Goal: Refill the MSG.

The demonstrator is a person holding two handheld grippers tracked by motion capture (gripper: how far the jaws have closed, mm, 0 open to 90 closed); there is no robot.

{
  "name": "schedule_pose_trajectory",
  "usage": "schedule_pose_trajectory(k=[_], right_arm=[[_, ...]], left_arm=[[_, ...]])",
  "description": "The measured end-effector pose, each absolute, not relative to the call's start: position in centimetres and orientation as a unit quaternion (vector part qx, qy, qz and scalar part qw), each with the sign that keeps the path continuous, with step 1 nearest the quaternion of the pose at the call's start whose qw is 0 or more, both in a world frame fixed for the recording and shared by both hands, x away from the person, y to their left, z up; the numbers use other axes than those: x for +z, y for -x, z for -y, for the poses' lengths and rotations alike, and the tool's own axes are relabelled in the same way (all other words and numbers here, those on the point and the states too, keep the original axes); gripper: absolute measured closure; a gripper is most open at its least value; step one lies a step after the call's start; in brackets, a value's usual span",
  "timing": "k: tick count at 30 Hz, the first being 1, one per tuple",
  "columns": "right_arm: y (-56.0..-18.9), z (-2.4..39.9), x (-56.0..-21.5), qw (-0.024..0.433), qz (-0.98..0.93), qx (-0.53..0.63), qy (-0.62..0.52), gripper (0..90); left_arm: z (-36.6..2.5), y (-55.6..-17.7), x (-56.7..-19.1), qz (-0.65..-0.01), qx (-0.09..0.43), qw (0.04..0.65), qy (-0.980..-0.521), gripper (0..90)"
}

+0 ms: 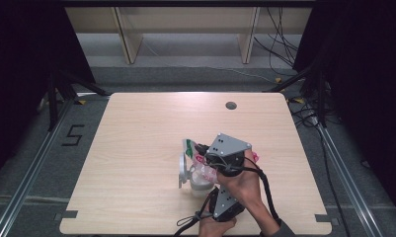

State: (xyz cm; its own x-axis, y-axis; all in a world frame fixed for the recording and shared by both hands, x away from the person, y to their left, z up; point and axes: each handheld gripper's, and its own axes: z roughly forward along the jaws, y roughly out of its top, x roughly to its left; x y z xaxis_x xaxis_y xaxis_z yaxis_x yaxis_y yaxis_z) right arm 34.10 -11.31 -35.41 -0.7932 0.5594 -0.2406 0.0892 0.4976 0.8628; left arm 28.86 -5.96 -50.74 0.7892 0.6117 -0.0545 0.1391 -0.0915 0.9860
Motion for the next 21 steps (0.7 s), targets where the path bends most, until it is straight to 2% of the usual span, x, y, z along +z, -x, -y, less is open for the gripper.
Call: schedule_pose_trajectory(k=[21], right_arm=[[-34.20,11.27,-35.45,0.258,-0.827,0.462,-0.190,89.8]], left_arm=[[5.93,-28.87,-50.72,-0.263,0.189,0.621,-0.714,75.2]])
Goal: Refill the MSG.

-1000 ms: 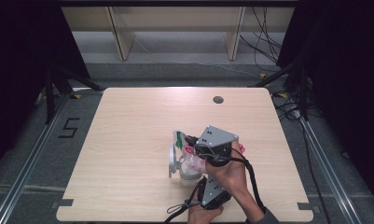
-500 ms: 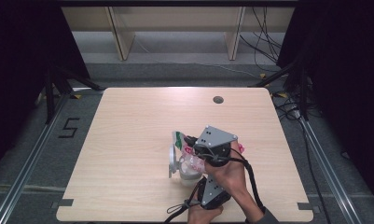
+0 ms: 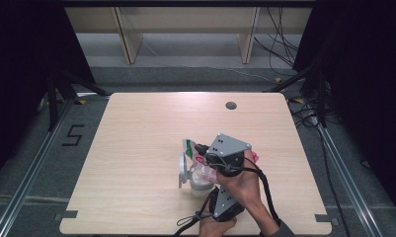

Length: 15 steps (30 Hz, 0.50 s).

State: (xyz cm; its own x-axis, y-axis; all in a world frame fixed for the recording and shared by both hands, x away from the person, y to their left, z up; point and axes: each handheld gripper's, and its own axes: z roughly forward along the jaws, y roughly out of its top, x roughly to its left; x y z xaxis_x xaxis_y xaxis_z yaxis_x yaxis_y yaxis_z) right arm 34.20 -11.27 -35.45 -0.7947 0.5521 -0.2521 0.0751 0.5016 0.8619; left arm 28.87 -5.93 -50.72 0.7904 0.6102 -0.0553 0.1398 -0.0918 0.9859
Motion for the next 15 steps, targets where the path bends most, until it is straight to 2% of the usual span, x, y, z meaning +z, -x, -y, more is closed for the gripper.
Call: schedule_pose_trajectory(k=[15], right_arm=[[-34.16,11.17,-35.44,0.255,-0.827,0.463,-0.190,89.8]], left_arm=[[5.91,-28.90,-50.69,-0.263,0.189,0.621,-0.714,75.2]])
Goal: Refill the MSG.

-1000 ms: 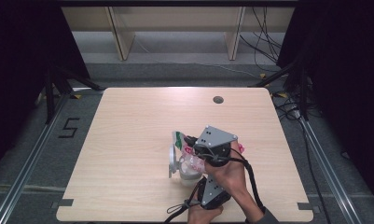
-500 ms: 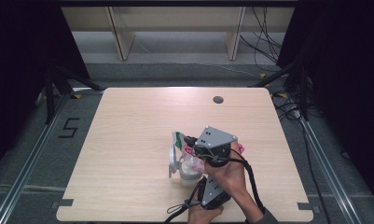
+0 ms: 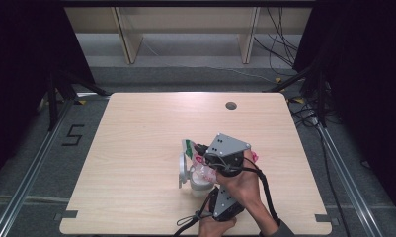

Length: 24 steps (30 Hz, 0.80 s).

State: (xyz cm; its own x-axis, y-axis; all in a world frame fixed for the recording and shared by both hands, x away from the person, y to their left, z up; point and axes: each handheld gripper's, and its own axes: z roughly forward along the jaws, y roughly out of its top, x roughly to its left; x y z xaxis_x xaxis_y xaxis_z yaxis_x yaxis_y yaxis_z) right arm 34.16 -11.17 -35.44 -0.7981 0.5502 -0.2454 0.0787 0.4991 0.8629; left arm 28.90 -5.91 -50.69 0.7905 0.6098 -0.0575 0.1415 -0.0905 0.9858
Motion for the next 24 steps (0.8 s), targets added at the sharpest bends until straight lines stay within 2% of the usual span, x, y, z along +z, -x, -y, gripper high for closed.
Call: schedule_pose_trajectory(k=[24], right_arm=[[-34.21,11.00,-35.56,0.249,-0.830,0.463,-0.188,89.8]], left_arm=[[5.91,-28.89,-50.83,-0.264,0.189,0.621,-0.713,75.2]])
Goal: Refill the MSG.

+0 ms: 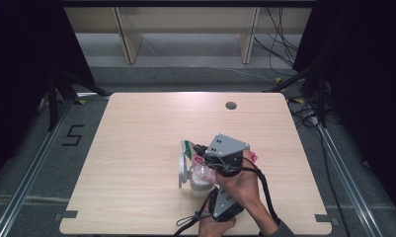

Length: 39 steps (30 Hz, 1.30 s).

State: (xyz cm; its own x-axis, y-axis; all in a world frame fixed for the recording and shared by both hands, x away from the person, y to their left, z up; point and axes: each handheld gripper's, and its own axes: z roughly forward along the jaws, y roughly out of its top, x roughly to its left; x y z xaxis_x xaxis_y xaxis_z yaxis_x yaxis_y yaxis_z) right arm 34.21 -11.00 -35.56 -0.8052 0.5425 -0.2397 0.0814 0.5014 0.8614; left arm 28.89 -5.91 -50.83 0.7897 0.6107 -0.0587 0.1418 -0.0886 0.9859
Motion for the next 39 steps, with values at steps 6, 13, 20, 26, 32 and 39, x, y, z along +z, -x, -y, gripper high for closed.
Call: schedule_pose_trajectory(k=[6,13,20,26,32,39], right_arm=[[-34.21,10.95,-35.61,0.252,-0.829,0.464,-0.186,89.8],[-34.20,10.98,-35.54,0.249,-0.830,0.464,-0.184,89.8],[-34.21,11.11,-35.47,0.253,-0.827,0.465,-0.188,89.8],[-34.22,10.95,-35.58,0.250,-0.828,0.465,-0.186,89.8],[-34.28,10.82,-35.74,0.251,-0.829,0.463,-0.187,89.7],[-34.20,10.70,-35.80,0.247,-0.832,0.460,-0.186,89.8]], left_arm=[[5.82,-28.81,-50.76,-0.266,0.192,0.620,-0.713,75.2],[5.79,-28.78,-50.78,-0.266,0.192,0.620,-0.713,75.2],[5.81,-28.88,-50.77,-0.263,0.191,0.622,-0.713,75.2],[5.71,-28.78,-50.80,-0.262,0.194,0.621,-0.713,75.2],[5.73,-28.85,-50.83,-0.263,0.190,0.621,-0.714,75.2],[5.73,-28.81,-50.88,-0.264,0.191,0.622,-0.712,75.1]])
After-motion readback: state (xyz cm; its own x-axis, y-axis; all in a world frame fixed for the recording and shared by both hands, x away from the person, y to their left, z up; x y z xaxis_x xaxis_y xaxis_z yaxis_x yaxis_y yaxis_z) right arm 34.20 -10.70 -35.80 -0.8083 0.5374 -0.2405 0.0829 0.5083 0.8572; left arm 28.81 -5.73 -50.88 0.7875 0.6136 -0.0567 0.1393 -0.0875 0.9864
